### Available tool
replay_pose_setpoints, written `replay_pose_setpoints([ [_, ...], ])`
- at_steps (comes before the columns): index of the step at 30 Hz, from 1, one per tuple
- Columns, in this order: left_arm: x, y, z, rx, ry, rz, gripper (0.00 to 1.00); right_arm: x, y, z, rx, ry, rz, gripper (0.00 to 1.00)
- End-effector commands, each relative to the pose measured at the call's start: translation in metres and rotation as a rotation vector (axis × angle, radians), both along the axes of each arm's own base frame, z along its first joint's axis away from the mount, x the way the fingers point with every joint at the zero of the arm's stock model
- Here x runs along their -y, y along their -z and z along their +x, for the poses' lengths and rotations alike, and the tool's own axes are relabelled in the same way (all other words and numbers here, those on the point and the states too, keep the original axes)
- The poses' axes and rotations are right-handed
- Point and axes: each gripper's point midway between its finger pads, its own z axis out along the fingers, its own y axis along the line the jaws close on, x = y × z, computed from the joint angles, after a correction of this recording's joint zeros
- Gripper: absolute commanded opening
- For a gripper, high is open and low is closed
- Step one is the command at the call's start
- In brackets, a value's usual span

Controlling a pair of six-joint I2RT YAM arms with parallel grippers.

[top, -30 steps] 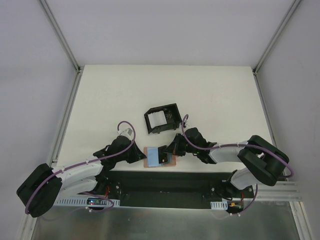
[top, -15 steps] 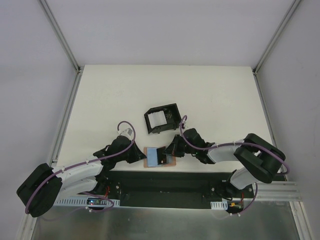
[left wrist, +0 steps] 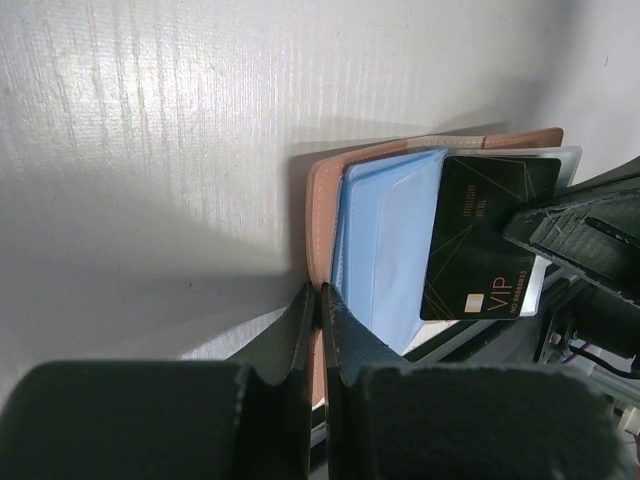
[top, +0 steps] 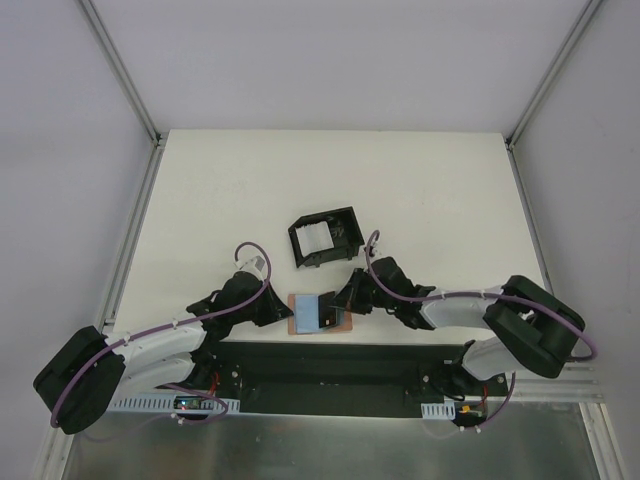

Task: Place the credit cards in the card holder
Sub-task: Insert the credit card into the card holder.

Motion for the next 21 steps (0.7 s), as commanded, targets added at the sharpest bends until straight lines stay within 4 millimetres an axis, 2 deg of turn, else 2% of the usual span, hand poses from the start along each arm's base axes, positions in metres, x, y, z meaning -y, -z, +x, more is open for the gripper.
replay_pose_setpoints([
  [1,-0.005,0.008,-0.002,-0.005,-0.012,0.026,0.00,0.009,0.012,-0.004,-0.011,0.000,-0.061,0.00],
  [11,-0.003,0.006,-0.001,0.000,-0.009,0.016,0.00,-0.012,0.015,-0.011,-0.050,-0.053,-0.044,0.00],
  [21,-0.002,0.003,0.000,0.005,-0.009,0.004,0.00,-0.024,0.019,-0.005,-0.062,-0.023,-0.029,0.01],
])
